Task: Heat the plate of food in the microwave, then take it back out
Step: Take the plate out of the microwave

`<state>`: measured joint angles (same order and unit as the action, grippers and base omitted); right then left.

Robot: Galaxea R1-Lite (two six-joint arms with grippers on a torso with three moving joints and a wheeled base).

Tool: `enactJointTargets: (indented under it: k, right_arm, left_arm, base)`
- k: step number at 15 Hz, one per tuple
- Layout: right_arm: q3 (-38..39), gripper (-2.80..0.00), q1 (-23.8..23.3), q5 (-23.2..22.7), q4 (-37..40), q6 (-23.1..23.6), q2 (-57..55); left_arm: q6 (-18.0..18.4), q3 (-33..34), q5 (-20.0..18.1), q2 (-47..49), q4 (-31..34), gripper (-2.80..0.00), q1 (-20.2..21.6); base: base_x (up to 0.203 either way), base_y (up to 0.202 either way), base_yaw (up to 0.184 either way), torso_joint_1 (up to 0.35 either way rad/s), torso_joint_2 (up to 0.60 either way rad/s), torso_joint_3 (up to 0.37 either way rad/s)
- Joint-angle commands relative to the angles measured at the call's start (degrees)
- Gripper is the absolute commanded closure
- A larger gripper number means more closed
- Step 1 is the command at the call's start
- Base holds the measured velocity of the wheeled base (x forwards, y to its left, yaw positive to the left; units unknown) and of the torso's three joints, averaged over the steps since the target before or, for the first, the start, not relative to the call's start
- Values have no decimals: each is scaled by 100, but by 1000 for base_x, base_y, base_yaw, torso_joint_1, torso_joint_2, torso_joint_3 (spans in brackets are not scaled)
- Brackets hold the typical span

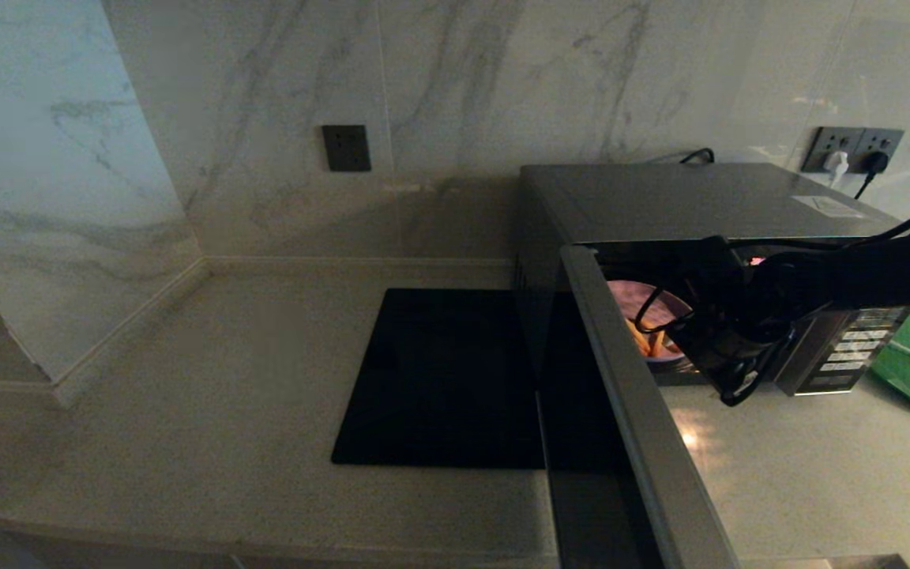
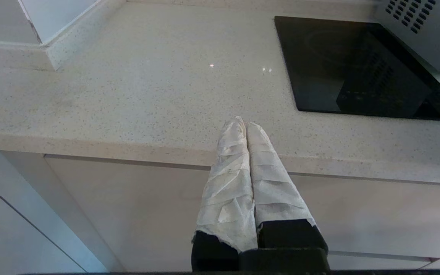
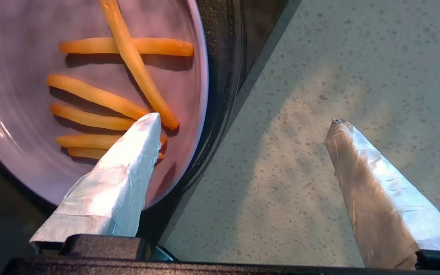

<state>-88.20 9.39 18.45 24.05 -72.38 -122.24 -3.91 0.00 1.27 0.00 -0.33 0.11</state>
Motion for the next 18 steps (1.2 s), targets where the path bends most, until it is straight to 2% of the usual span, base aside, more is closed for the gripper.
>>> enactJointTargets:
  k: [1,9,18]
  right_arm:
    - [-15,-280,2,10,12,-40,-11]
    - [-206,-280,2,36,66,-39,-204]
    - [-620,-280,-7,27,593,-101,-503]
  left_arm:
    - [-4,0,4,1,-3,0,4]
    - [-4,0,-3,3,-8,0,7]
    - [-4,0,4,0,-2,0,-2]
  base:
    - [0,0,0,0,0,0]
    - [0,0,0,0,0,0]
    - [0,0,0,0,0,0]
